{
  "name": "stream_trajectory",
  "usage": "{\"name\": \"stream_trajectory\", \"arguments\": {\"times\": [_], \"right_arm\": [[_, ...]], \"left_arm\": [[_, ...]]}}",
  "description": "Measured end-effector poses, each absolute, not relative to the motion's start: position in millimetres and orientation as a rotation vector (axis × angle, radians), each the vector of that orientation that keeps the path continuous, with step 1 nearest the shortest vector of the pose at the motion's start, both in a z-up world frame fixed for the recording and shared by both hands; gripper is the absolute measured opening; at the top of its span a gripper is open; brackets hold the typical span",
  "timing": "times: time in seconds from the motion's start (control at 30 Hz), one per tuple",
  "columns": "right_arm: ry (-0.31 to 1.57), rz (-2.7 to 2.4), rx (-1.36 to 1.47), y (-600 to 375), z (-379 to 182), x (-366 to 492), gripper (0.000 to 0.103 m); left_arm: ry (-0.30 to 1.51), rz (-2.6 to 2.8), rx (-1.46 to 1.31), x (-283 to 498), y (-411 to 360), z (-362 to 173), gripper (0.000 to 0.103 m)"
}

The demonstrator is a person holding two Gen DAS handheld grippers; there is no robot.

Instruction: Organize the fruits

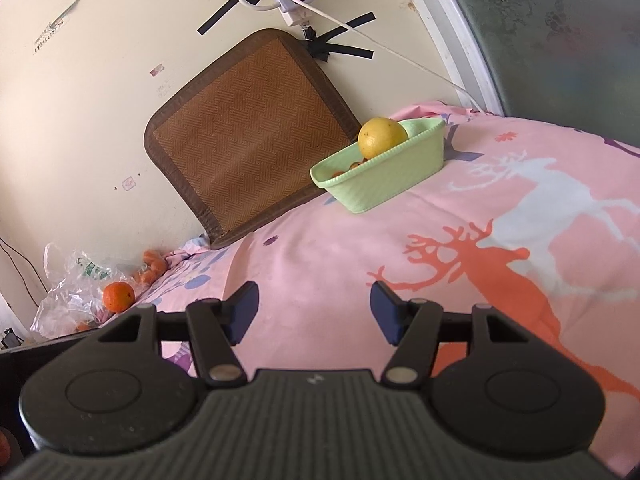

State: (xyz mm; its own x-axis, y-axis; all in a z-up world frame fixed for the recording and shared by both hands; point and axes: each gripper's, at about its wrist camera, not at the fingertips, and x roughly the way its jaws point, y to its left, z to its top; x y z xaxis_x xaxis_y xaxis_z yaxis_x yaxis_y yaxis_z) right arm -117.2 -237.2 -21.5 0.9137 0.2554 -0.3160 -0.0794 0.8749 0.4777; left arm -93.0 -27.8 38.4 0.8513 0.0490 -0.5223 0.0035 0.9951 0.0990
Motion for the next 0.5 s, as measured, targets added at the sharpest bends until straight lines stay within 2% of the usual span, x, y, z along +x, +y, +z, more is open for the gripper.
{"name": "stream_trajectory", "arguments": {"times": [0.5], "right_arm": [[0.372,0.148,0.500,-242.2,-23.0,-117.8,0.064]], "left_arm": [[0.510,0.067,0.227,-94.4,-47.6,39.6,0.103]]}}
